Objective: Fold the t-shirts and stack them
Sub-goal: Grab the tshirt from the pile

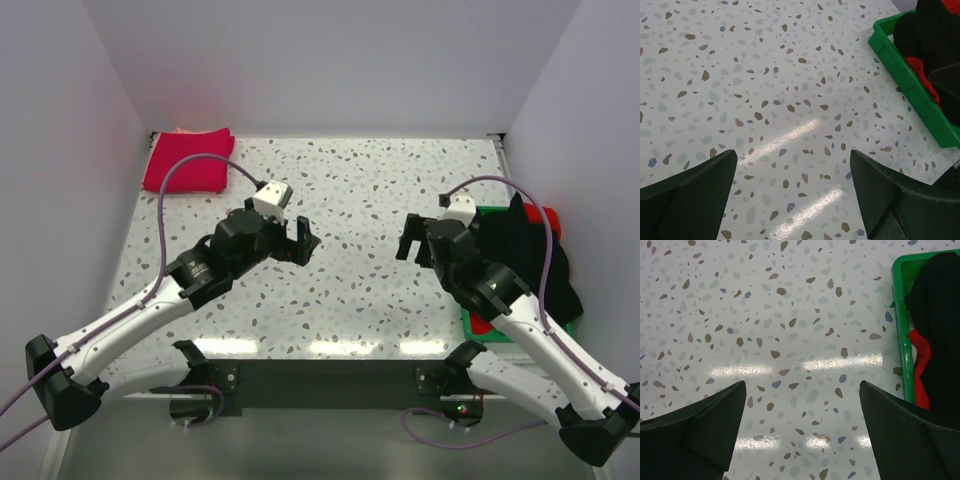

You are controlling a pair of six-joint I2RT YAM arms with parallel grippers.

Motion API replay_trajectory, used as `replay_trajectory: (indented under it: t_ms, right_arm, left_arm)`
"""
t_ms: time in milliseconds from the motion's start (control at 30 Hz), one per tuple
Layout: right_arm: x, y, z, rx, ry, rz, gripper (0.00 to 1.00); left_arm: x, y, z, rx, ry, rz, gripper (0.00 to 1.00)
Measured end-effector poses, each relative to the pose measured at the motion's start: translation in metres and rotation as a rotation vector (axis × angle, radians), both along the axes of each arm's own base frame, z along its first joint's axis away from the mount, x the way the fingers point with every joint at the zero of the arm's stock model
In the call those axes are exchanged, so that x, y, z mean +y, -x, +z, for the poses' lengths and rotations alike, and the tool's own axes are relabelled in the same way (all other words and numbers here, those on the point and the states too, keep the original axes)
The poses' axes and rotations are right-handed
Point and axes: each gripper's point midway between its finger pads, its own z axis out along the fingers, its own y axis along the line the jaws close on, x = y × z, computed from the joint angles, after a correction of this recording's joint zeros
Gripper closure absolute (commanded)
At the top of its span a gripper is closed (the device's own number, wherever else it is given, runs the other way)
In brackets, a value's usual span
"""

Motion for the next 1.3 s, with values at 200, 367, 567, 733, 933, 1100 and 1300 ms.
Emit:
replay_trajectory:
  t_ms: [200,367,567,733,933,1100,1300]
  right_arm:
    - [0.005,-0.003,-0.006,0.024,0.039,0.038,0.01]
    - [-0.002,-0.041,-0.006,0.084,0.198,-0.046,0.02]
    - [-0.131,-0.084,-0.007,0.172,0.219,-0.452,0.03]
    - [-0.198,-0.070,-0.010,0.198,0.194,-0.670,0.02]
    - [-0.234,-0.059,-0.056,0.286,0.158,-0.831,0.02]
    - [-0.243,-0.046,-0.111,0.394,0.123,-0.902,0.07]
    - [-0.242,-0.046,-0.122,0.356,0.052,-0.929,0.77]
  left_arm:
    - [0.001,0.005,-0.004,0.019,-0.012,-0.018,0.00]
    - [0.003,0.008,-0.010,0.035,-0.037,-0.026,0.00]
    - [0.005,0.010,-0.014,0.040,-0.059,-0.033,0.00]
    - [0.004,0.011,-0.014,0.041,-0.060,-0.041,0.00]
    - [0.004,0.012,-0.019,0.050,-0.064,-0.049,0.00]
    - [0.004,0.014,-0.024,0.060,-0.072,-0.054,0.00]
    - [0.005,0.014,-0.026,0.064,-0.076,-0.053,0.00]
